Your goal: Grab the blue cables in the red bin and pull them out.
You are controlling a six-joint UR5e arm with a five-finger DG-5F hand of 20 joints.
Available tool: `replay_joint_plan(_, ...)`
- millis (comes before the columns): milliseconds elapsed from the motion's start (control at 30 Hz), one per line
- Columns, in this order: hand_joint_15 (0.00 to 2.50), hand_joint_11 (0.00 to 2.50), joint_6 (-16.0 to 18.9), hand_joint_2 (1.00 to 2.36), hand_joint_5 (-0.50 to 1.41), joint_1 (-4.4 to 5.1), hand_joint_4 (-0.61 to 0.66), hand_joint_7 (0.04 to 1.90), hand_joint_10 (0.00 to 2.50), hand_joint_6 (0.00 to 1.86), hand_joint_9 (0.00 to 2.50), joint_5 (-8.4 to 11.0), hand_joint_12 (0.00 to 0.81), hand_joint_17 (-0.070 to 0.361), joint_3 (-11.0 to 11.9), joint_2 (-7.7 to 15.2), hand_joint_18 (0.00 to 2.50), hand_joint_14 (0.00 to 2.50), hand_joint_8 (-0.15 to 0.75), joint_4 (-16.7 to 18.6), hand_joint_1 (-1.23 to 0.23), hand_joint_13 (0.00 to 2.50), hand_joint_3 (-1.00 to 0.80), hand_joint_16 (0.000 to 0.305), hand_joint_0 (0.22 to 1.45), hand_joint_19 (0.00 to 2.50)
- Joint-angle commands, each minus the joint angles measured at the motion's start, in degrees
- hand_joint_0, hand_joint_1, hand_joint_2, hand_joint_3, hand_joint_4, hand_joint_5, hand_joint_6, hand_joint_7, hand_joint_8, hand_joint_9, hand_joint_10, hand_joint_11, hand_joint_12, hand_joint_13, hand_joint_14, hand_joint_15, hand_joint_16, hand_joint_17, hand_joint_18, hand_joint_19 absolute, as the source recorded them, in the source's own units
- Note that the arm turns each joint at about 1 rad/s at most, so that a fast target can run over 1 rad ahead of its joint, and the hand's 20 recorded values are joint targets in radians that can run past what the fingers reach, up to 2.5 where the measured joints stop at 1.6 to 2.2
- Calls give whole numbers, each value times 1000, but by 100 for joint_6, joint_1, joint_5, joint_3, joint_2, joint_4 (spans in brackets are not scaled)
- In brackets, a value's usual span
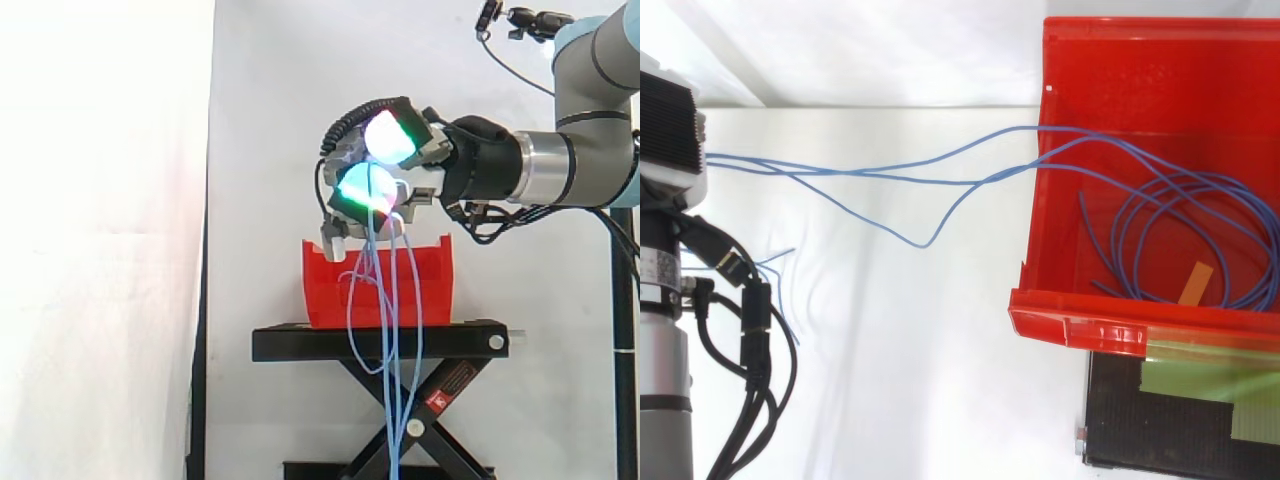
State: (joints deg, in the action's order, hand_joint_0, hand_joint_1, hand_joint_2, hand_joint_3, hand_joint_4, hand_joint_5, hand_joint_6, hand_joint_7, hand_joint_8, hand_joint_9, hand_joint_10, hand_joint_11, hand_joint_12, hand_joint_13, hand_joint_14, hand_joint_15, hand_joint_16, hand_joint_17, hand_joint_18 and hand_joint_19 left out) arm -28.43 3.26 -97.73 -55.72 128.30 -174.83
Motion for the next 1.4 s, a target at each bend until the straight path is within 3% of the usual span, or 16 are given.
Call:
replay_joint_plan(0, 1077, 1402, 0, 1000, 1151, -1, 271, 821, 61, 5, 1481, 0, 500, 96, 0, 2, 775, 33, 243, 2, -898, 1392, -1000, 43, 753, 726)
replay_joint_plan(233, 1079, 1389, 0, 1000, 1158, -1, 247, 860, 62, 2, 1492, 0, 487, 89, 0, 2, 757, 34, 222, -7, -946, 1373, -997, 39, 877, 748)
replay_joint_plan(333, 1079, 1399, 0, 1005, 1153, 8, 233, 866, 62, 2, 1467, 0, 485, 89, 0, 2, 757, 34, 210, 2, -956, 1367, -891, 39, 906, 740)
replay_joint_plan(700, 1121, 1504, 0, 1011, 1150, -1, 200, 894, 58, 0, 1470, 0, 463, 88, 0, 2, 754, 34, 158, 2, -979, 1363, -752, 39, 933, 743)
replay_joint_plan(933, 1730, 1884, 0, 1010, 1138, 8, 178, 908, 28, 48, 1605, 0, 384, 87, 0, -7, 975, 4, 177, 19, -979, 1583, -763, 39, 944, 976)
replay_joint_plan(1000, 1666, 1949, 0, 1010, 1136, 8, 172, 901, 22, 58, 1615, 0, 364, 88, 0, 2, 1009, 283, 187, 19, -979, 1539, -765, 39, 945, 1014)
replay_joint_plan(1167, 1172, 1966, 0, 1010, 1129, 8, 180, 894, 16, 78, 1615, 0, 350, 91, 9, 2, 1130, 1491, 181, 2, -978, 1349, -773, 40, 947, 1201)
replay_joint_plan(1367, 922, 1969, 9, 1010, 1120, 8, 182, 888, 13, 99, 1613, 0, 345, 92, 9, -7, 1240, 2264, 182, -7, -977, 1213, -779, 41, 948, 1327)
